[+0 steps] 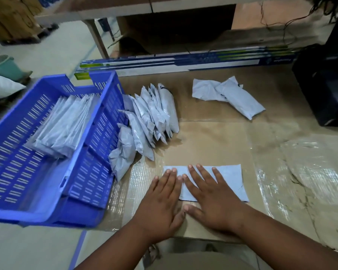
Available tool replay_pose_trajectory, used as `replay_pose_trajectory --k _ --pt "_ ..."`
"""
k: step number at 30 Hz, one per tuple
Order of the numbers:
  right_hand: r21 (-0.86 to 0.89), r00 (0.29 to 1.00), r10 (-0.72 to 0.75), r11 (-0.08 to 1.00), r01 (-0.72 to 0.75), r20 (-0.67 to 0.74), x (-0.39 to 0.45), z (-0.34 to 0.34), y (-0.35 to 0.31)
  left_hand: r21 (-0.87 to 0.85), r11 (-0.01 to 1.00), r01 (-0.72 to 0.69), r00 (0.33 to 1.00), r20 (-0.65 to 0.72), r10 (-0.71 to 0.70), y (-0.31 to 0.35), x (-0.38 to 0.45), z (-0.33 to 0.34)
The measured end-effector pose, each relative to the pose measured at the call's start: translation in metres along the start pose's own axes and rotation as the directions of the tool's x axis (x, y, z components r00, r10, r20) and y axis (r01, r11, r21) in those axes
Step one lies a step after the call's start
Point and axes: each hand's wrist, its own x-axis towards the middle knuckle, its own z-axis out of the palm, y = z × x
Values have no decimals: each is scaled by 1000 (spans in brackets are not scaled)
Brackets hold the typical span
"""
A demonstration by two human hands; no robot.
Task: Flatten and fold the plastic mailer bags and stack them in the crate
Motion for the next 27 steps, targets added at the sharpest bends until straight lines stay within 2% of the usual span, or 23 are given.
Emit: replay_pose_trajectory --k 3,6,8,11,14,17,20,23,25,27 --pt "14 996 -28 1000 27 82 4 -10 5 -53 999 -12 999 -44 10 3 2 6" --pt "89 992 -69 994 60 109 5 -20 12 -21 999 -26 999 -42 25 0 1 6" --pt "90 996 -75 993 70 48 1 -26 17 -15 1000 -13 1000 -10 13 -3 1 5" --pt "-1 992 -21 1000 21 -120 -21 -21 30 20 1000 14 1000 21 -14 -2 6 0" --pt "4 994 1 1000 0 -109 -41 2 38 64 998 -21 999 -30 23 7 20 -8" --pt "39 998 -8 999 11 -68 -42 10 40 -3 994 -110 992 -58 110 23 40 -8" --pt "121 998 -51 992 48 24 -33 1 53 -88 990 -108 993 -48 104 33 46 8" --pt "311 987 -143 944 113 75 -30 -8 77 -94 989 -112 993 -50 108 32 45 18" --pt "395 990 -142 910 123 19 -33 -12 88 -60 993 -97 995 -11 97 32 47 16" --pt "382 996 -18 923 50 -86 -38 -16 92 -34 997 -67 997 33 68 33 49 13"
